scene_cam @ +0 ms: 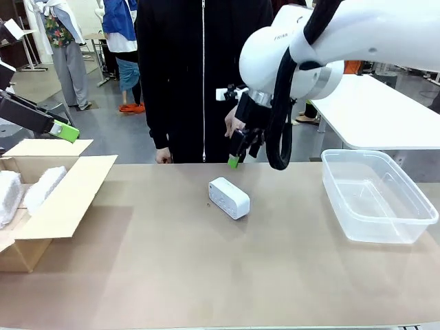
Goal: Separate and place wrapped and unwrapped clocks.
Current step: Pick up the Digital clock indicated by the person.
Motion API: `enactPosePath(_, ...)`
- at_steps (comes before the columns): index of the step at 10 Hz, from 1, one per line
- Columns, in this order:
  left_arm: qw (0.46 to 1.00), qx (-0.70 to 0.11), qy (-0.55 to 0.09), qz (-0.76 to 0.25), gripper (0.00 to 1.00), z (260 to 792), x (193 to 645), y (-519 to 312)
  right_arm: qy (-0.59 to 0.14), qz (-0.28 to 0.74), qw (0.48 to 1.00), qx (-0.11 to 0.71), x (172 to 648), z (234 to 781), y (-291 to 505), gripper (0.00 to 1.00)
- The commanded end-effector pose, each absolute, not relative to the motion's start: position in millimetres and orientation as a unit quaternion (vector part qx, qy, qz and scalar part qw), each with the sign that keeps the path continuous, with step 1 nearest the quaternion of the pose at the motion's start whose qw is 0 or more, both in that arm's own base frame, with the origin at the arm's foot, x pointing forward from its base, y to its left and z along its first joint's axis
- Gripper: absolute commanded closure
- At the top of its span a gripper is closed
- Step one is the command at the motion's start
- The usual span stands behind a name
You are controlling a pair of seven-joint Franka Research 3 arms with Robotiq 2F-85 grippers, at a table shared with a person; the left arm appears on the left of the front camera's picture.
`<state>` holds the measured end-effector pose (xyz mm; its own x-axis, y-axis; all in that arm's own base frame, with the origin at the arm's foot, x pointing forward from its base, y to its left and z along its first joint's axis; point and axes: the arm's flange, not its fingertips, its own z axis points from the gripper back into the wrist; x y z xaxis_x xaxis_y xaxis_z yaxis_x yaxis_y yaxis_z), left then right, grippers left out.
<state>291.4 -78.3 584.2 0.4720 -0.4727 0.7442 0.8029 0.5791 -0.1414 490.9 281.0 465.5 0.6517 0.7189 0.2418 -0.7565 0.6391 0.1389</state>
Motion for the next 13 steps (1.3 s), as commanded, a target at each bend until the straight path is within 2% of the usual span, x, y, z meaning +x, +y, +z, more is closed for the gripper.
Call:
enactPosePath(1, 0.823, -0.248, -0.339, -0.383, 0.0, 584, 292, -81, -0.141, 0.394, 0.898, 0.135, 485, 455, 268, 0.0)
enactPosePath(2, 0.823, -0.248, -0.339, -0.383, 0.0, 584, 292, -81, -0.082, 0.409, 0.902, 0.114, 491, 465, 281, 0.0)
enactPosePath(5, 0.823, -0.248, -0.339, -0.383, 0.0, 584, 292, -81, -0.093, 0.404, 0.903, 0.117, 491, 458, 278, 0.0)
enactPosePath(6, 0.823, -0.248, -0.339, -0.383, 0.0, 584, 292, -81, -0.102, 0.406, 0.907, 0.053, 504, 452, 304, 0.0)
enactPosePath(8, 0.823, -0.248, -0.339, -0.383, 0.0, 584, 292, -81, -0.101, 0.416, 0.903, 0.017, 549, 438, 318, 0.0)
enactPosePath(13, 0.823, -0.248, -0.339, -0.383, 0.0, 584, 292, -81, -0.078, 0.435, 0.897, 0.021, 582, 396, 324, 0.0)
